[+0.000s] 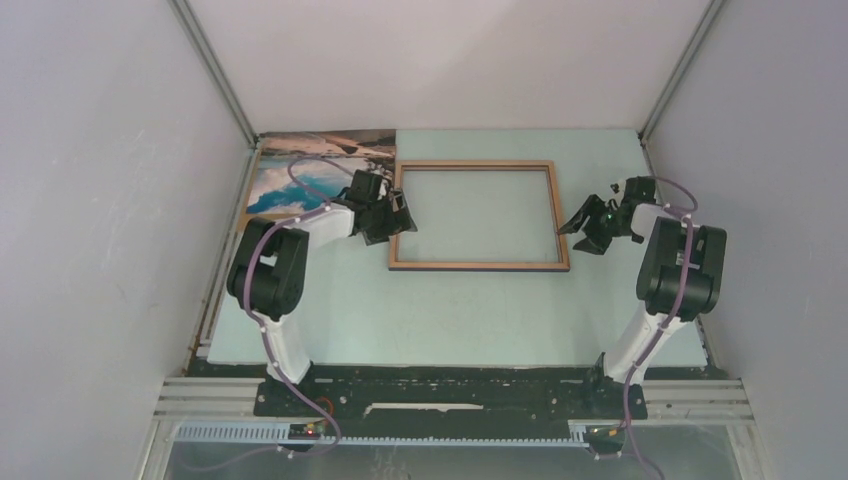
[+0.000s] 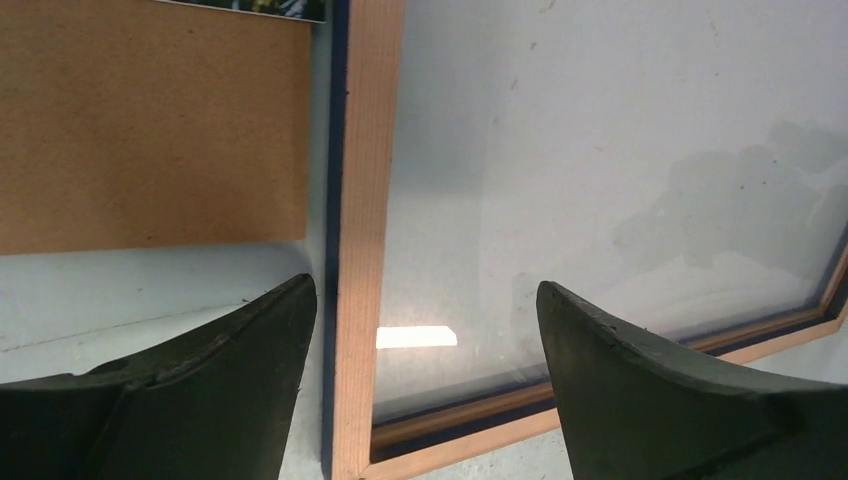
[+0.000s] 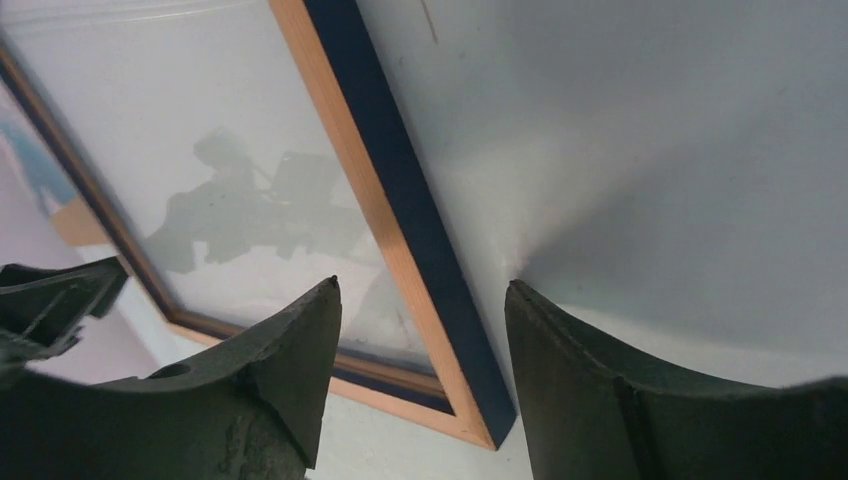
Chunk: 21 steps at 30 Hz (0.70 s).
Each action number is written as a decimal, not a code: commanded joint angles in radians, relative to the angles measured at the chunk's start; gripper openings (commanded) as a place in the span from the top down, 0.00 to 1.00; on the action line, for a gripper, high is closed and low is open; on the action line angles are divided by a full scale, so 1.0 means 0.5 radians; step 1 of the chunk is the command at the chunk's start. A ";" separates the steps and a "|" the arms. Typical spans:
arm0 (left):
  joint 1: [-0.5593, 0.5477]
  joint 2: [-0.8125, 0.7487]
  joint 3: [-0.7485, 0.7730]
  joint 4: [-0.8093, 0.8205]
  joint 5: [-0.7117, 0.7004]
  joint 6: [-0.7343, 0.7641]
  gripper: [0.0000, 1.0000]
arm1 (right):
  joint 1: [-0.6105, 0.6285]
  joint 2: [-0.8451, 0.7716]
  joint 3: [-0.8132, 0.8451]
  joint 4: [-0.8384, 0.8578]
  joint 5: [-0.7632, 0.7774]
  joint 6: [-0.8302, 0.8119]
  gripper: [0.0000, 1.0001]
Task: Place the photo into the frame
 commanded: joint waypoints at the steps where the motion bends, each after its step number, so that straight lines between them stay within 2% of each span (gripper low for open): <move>1: -0.059 0.014 0.056 0.112 0.066 -0.050 0.11 | -0.012 -0.011 -0.090 0.169 -0.108 0.113 0.31; 5: -0.169 -0.004 0.058 0.126 0.106 -0.093 0.11 | -0.029 -0.141 -0.271 0.278 -0.166 0.197 0.33; 11: -0.323 -0.057 -0.042 0.231 0.185 -0.209 0.11 | -0.182 -0.407 -0.550 0.406 -0.281 0.290 0.33; 16: -0.404 -0.139 -0.123 0.282 0.222 -0.280 0.10 | -0.282 -0.646 -0.771 0.424 -0.255 0.303 0.33; 21: -0.461 -0.275 -0.213 0.305 0.243 -0.341 0.09 | -0.456 -0.699 -0.808 0.409 -0.257 0.284 0.33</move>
